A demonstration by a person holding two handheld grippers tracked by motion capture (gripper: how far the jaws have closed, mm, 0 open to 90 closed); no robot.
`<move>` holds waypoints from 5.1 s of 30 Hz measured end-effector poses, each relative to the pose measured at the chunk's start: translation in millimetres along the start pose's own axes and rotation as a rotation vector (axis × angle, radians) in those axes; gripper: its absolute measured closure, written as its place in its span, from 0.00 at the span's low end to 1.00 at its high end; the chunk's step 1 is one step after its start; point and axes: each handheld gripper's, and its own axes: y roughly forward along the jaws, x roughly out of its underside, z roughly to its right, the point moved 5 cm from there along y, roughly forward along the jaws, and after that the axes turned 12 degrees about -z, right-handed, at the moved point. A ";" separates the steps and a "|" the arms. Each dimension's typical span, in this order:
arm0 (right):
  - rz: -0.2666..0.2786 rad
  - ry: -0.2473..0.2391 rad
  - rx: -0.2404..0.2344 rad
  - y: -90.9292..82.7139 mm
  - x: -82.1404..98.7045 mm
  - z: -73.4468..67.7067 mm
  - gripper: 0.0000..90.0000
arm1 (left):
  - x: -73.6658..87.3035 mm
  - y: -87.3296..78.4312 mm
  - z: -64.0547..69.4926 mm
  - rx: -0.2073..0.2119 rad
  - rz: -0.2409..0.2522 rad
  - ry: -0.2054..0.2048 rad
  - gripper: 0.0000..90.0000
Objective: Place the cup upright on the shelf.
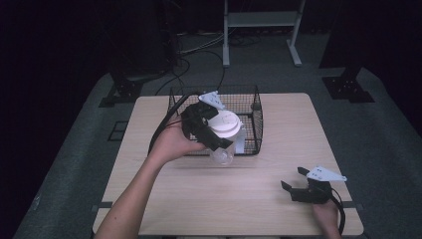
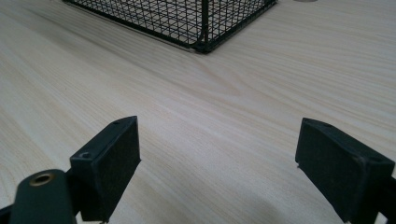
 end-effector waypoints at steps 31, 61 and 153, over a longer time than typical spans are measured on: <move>-0.001 0.012 0.000 0.0 -0.3 0.4 0.14 | -58.2 -1.4 -79.6 -0.079 -0.060 -0.100 0.06; 0.009 0.013 -0.009 -0.4 -0.9 1.6 0.14 | -61.0 48.8 -126.8 -0.128 -0.116 -0.209 0.06; 0.003 0.007 -0.016 -0.3 -0.2 1.1 0.14 | -2.5 101.8 -139.8 -0.145 -0.040 -0.294 0.01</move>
